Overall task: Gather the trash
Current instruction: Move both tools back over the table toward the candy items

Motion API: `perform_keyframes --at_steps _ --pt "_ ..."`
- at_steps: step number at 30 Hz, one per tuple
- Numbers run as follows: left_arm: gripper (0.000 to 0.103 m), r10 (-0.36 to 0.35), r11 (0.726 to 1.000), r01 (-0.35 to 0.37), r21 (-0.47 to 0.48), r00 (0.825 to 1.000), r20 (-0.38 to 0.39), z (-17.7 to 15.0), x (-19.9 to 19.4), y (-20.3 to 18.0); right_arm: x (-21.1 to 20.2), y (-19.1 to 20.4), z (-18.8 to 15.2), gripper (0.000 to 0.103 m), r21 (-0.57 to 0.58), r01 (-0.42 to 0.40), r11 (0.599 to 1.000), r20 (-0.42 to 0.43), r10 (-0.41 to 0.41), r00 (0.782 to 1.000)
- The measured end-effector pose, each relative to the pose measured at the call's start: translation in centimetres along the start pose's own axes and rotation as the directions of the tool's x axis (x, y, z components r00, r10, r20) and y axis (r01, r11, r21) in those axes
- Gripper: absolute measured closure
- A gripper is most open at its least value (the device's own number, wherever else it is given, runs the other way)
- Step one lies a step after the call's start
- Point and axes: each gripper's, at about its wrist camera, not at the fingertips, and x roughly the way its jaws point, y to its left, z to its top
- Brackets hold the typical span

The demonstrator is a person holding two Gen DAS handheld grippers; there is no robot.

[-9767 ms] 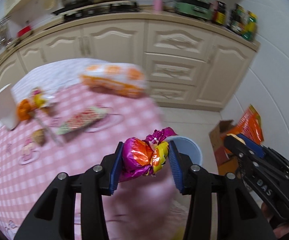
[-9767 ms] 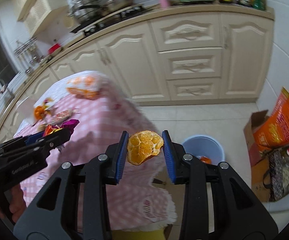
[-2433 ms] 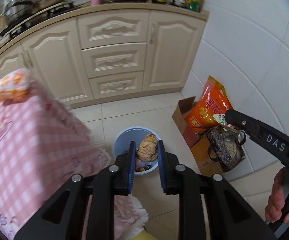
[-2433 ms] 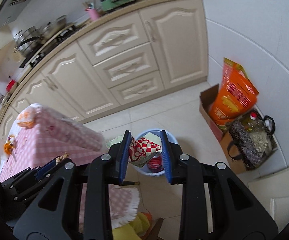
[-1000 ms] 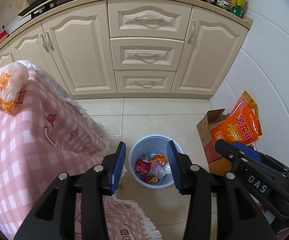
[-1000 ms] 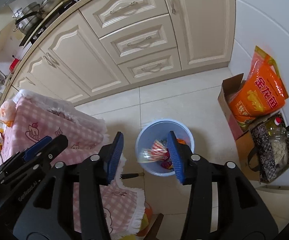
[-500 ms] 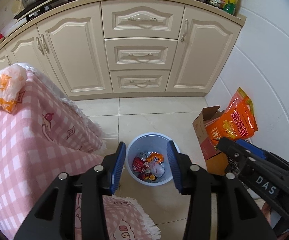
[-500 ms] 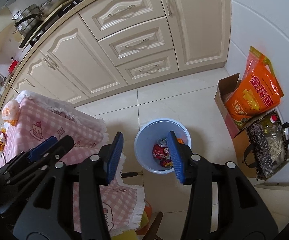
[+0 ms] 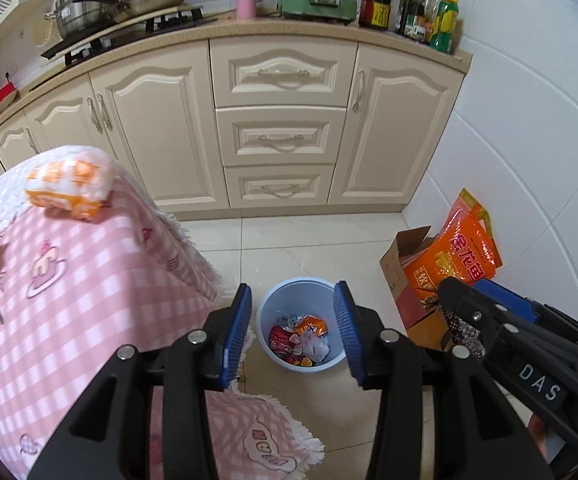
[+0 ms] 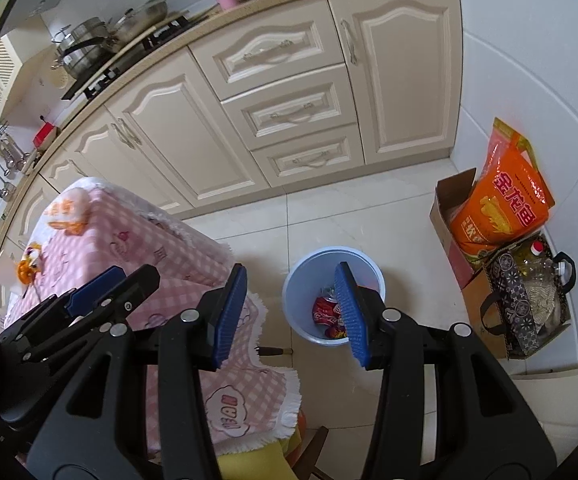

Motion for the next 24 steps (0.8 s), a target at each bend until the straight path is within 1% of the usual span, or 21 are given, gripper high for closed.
perform_keyframes --at_steps 4,7,12,16,19,24 --pt "0.061 0.004 1.000 -0.003 -0.015 0.999 0.040 -0.6 -2.6 1.0 -1.6 1.6 -0.5 0.057 -0.019 -0.017 1.000 0.024 0.018 1.000" --pt "0.061 0.010 0.999 -0.008 -0.032 0.997 0.071 -1.0 -4.4 2.1 -3.1 3.5 -1.1 0.056 -0.056 -0.036 0.998 0.046 0.038 0.998" --pt "0.060 0.038 0.997 -0.029 -0.074 0.992 0.121 -1.9 -7.6 4.8 -4.6 6.6 -1.7 0.054 -0.109 -0.067 0.992 0.067 0.074 0.995" --pt "0.058 0.068 0.992 -0.050 -0.120 0.986 0.155 -2.5 -9.9 7.5 -5.3 9.9 -2.2 0.051 -0.164 -0.093 0.982 0.074 0.106 0.992" --pt "0.057 0.106 0.984 -0.078 -0.161 0.979 0.173 -3.0 -11.3 9.8 -5.5 12.5 -2.6 0.050 -0.213 -0.114 0.970 0.074 0.132 0.988" --pt "0.057 0.157 0.967 -0.115 -0.227 0.972 0.175 -3.7 -12.9 13.9 -5.1 16.6 -2.8 0.050 -0.278 -0.161 0.947 0.048 0.181 0.982"
